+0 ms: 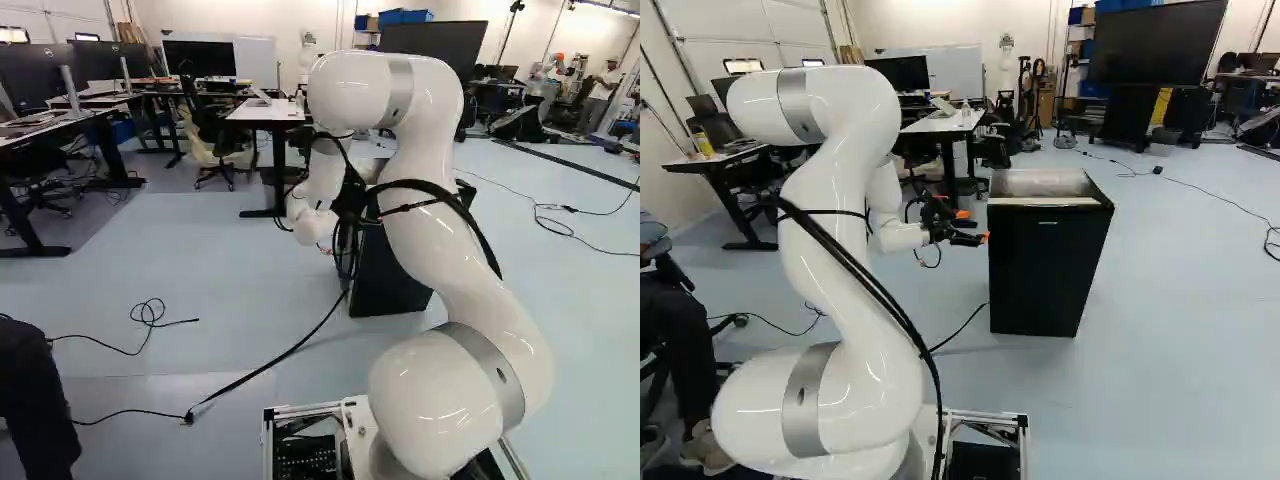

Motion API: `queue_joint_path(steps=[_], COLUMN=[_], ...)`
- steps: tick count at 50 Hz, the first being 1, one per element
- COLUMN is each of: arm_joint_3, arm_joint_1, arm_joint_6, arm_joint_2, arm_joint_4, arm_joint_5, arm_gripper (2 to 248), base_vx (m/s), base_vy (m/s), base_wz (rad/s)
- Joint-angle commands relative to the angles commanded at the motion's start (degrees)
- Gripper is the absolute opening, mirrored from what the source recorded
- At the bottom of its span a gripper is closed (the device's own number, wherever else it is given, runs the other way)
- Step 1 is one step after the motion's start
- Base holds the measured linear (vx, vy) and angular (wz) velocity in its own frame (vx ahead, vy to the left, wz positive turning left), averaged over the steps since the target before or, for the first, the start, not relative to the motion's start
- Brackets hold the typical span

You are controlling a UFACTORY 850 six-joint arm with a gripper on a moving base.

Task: Open the fridge door

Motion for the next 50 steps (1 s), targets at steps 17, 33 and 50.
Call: queue_joint_path(steps=[17,33,50], arm_joint_3=[-1.03,-1.54,-2.11], arm_joint_1=[-1.54,-2.72,-3.96], arm_joint_6=[0.00,0.00,0.00], arm_joint_2=[-0.60,-0.90,-1.23], arm_joint_4=[0.00,0.00,0.00], arm_joint_5=[0.00,0.00,0.00], arm_gripper=[247,247,247], base_vx=[0.000,0.000,0.000], base_vy=[0.000,0.000,0.000], base_wz=[0.000,0.000,0.000])
